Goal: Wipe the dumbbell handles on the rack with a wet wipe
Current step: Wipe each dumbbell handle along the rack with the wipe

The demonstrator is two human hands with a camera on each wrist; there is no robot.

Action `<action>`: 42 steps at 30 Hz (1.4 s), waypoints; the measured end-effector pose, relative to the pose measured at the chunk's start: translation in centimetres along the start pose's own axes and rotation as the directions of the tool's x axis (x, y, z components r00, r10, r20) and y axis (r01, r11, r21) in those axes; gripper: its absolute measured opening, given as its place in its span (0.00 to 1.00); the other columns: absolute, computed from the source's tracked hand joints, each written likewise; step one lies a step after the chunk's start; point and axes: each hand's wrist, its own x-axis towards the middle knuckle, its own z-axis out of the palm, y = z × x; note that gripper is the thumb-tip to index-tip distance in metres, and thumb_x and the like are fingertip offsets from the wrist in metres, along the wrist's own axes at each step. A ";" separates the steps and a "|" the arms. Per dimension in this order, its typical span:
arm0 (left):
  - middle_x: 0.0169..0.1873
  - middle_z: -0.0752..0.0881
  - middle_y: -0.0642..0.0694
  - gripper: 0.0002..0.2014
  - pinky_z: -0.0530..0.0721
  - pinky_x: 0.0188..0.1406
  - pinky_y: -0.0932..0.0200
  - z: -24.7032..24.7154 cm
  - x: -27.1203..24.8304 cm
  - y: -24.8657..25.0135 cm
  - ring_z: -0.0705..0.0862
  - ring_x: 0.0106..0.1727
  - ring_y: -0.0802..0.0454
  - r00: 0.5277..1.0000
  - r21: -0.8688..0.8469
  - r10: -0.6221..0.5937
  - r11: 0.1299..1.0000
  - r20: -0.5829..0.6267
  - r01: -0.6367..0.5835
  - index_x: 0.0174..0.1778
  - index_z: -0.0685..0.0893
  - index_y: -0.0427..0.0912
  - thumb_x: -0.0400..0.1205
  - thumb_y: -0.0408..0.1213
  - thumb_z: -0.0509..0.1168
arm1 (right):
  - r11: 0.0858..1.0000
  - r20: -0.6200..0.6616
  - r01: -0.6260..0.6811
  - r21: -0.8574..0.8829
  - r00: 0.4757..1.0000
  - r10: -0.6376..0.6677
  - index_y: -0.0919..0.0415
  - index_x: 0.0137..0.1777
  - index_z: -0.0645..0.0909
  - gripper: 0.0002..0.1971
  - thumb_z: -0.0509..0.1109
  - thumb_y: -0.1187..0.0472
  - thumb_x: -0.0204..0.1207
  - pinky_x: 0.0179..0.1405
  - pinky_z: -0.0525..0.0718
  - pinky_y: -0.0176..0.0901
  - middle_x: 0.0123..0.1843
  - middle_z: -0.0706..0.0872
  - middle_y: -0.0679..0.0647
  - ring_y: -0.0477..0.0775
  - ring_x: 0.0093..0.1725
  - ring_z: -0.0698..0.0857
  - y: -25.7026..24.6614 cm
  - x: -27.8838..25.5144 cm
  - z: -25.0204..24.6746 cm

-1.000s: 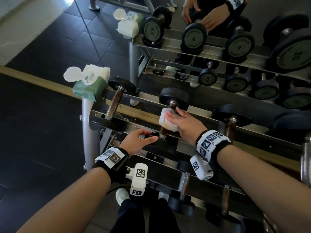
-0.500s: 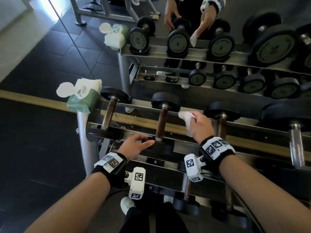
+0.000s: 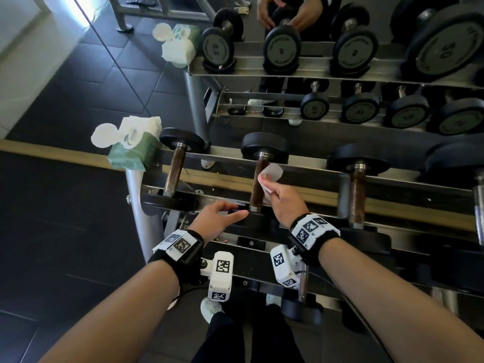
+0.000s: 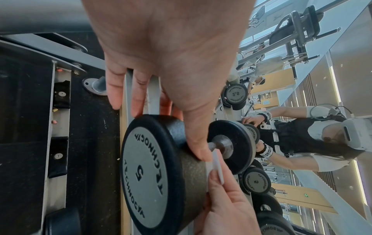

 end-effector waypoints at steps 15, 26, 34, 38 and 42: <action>0.55 0.87 0.54 0.25 0.88 0.51 0.53 -0.3 0.0 0.4 0.87 0.56 0.50 1.000 -0.009 -0.015 1.000 0.027 0.015 0.59 0.85 0.57 0.69 0.62 0.75 | 0.994 0.025 -0.013 -0.108 1.000 0.016 0.50 0.75 0.80 0.21 0.59 0.67 0.87 0.76 0.70 0.37 0.69 0.85 0.53 0.52 0.70 0.82 -0.7 0.1 -1.1; 0.57 0.88 0.48 0.21 0.88 0.60 0.43 -0.3 -0.1 0.7 0.88 0.57 0.49 0.999 -0.016 -0.028 0.999 0.032 0.029 0.61 0.84 0.54 0.74 0.56 0.75 | 0.982 0.252 -0.018 -0.185 0.966 0.065 0.45 0.64 0.87 0.17 0.61 0.64 0.87 0.70 0.78 0.47 0.61 0.88 0.47 0.49 0.60 0.85 0.5 -1.3 -2.4; 0.56 0.87 0.52 0.21 0.88 0.59 0.46 -0.1 -0.4 1.1 0.86 0.57 0.51 0.999 0.009 -0.040 0.999 0.003 0.040 0.62 0.84 0.55 0.75 0.56 0.75 | 0.996 0.093 -0.082 -0.039 0.992 0.085 0.41 0.72 0.80 0.18 0.53 0.51 0.91 0.58 0.71 0.31 0.56 0.85 0.43 0.44 0.54 0.81 0.5 -2.0 0.1; 0.57 0.87 0.50 0.22 0.87 0.61 0.44 0.0 -0.4 1.2 0.86 0.59 0.51 0.999 0.005 -0.045 0.999 0.011 0.045 0.63 0.84 0.54 0.75 0.56 0.75 | 0.993 0.174 -0.116 -0.013 0.978 0.116 0.40 0.59 0.89 0.15 0.63 0.58 0.87 0.53 0.75 0.30 0.47 0.89 0.35 0.38 0.48 0.84 1.0 -2.1 -0.8; 0.57 0.87 0.50 0.20 0.86 0.61 0.46 -0.1 -0.6 1.1 0.86 0.59 0.51 0.999 -0.007 -0.046 0.999 0.020 0.046 0.61 0.84 0.55 0.75 0.55 0.74 | 0.895 -0.056 -0.201 0.397 0.969 0.242 0.45 0.47 0.91 0.12 0.67 0.59 0.83 0.37 0.82 0.28 0.46 0.91 0.44 0.45 0.46 0.88 0.3 -0.3 -2.6</action>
